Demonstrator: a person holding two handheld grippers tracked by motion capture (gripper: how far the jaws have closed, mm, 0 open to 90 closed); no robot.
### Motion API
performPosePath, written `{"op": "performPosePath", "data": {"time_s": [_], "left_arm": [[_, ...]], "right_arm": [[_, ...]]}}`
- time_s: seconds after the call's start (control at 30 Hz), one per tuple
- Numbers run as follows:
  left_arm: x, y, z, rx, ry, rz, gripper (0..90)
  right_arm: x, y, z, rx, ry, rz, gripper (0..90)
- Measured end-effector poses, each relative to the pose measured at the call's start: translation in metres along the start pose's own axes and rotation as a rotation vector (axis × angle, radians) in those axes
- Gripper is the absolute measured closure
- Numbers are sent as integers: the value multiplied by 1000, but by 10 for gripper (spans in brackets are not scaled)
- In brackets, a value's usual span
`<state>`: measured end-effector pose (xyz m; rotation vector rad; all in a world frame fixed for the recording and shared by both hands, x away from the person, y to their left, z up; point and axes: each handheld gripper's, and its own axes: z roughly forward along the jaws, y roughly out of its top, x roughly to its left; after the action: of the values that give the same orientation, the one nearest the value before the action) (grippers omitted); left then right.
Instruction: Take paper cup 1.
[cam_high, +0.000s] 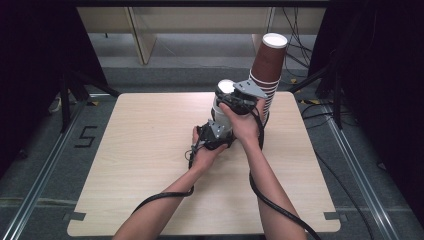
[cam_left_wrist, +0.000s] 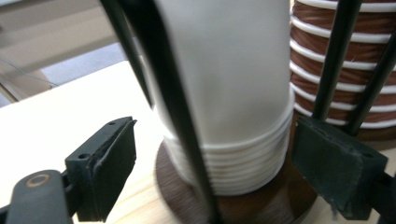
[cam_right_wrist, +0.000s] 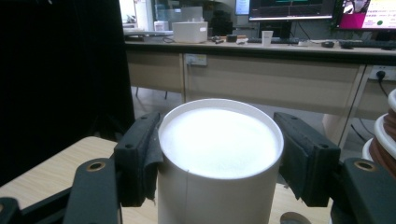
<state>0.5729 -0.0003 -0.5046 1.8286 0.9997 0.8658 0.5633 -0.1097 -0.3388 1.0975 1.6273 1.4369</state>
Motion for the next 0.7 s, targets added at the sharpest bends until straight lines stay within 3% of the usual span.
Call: {"op": "performPosePath", "data": {"time_s": [0.1,0.17,0.23,0.27,0.33,0.43,0.5,0.57,0.6,0.7], "left_arm": [[7,0,-12,-16,-22,31,72],[12,-1,-21,-39,-57,42,66],[16,-2,-32,-43,-84,40,54],[19,-2,-38,-53,-78,57,54],[24,-1,-50,-76,-106,59,55],[34,-2,-67,-79,-123,87,60],[43,-5,-79,-100,-155,79,63],[46,-6,-82,-104,-151,87,60],[51,-8,-88,-105,-128,96,65],[56,-9,-94,-109,-126,85,69]], "right_arm": [[-4,-1,-5,-14,16,41,357],[-6,-2,-6,-17,16,44,357],[-8,-2,-10,-15,22,92,357],[-8,-2,-10,-15,22,92,357],[-10,-3,-12,-29,22,88,357],[-12,-5,-17,-25,41,139,357],[-15,-7,-21,-19,56,163,357],[-16,-8,-23,-21,58,170,357],[-18,-9,-25,-22,57,178,357],[-19,-10,-28,-24,59,178,357]]}}
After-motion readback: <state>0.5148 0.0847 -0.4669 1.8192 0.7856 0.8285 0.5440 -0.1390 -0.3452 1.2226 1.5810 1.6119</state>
